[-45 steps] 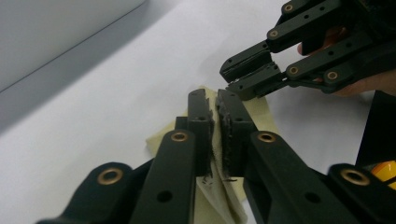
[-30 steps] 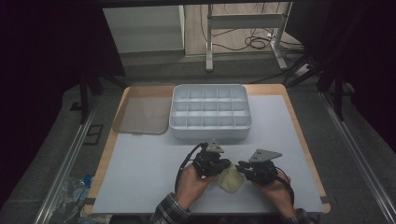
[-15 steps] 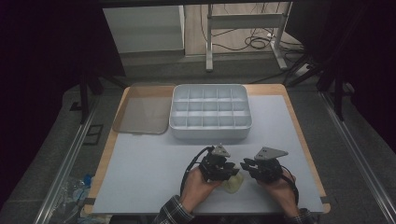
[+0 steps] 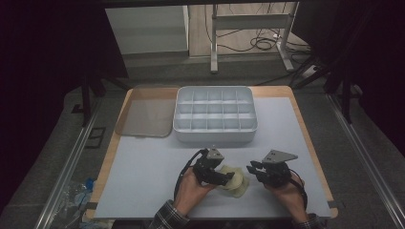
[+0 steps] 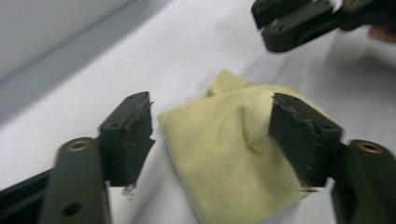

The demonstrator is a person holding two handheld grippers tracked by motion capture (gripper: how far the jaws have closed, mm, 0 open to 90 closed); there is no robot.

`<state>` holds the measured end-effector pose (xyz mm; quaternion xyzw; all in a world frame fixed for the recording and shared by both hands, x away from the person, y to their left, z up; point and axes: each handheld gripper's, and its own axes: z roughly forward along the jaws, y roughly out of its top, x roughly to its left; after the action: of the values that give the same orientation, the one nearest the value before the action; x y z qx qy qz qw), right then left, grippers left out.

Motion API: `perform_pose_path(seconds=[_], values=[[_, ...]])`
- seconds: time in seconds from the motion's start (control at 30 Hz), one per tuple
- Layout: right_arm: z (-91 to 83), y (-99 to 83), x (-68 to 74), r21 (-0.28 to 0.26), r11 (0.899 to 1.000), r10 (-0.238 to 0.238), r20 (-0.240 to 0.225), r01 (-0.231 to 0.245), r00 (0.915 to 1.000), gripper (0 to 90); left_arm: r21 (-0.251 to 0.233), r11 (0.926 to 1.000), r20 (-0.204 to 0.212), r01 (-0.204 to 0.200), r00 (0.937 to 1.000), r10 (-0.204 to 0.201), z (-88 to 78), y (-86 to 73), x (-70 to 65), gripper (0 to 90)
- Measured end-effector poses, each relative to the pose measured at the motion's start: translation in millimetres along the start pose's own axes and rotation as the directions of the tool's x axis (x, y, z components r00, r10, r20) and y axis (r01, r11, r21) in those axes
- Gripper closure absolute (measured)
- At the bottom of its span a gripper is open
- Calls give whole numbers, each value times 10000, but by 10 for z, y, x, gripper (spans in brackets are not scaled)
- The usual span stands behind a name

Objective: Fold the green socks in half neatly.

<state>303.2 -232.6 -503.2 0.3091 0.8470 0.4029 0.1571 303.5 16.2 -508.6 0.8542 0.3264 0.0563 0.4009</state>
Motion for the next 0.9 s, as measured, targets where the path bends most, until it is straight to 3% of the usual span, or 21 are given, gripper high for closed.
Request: perform_pose_path(seconds=[0.07,0.23,0.33,0.5,0.7,0.9], values=[[2,1,4,8,10000,7,-39,-7,10000,711,4,10000,52,57,10000,-57,59,-39,-7,243],[-2,-5,17,5,10000,26,-100,-26,9999,709,383,9993,-480,-13,9988,31,214,-90,-43,95],[-24,-1,19,-52,10000,52,-128,-53,9999,708,578,9981,-1071,-194,9939,256,274,-117,-56,47],[-43,2,24,-146,9998,146,-220,-149,9997,709,481,9986,-1101,-222,9935,274,301,-142,-38,30],[-41,32,85,-267,9993,247,-578,-262,9980,753,454,9978,-1000,-483,9936,526,219,-131,-62,45],[-36,83,202,-371,9990,213,-1105,-255,9936,829,123,9979,-1169,-640,9910,650,-23,-183,-49,61]])
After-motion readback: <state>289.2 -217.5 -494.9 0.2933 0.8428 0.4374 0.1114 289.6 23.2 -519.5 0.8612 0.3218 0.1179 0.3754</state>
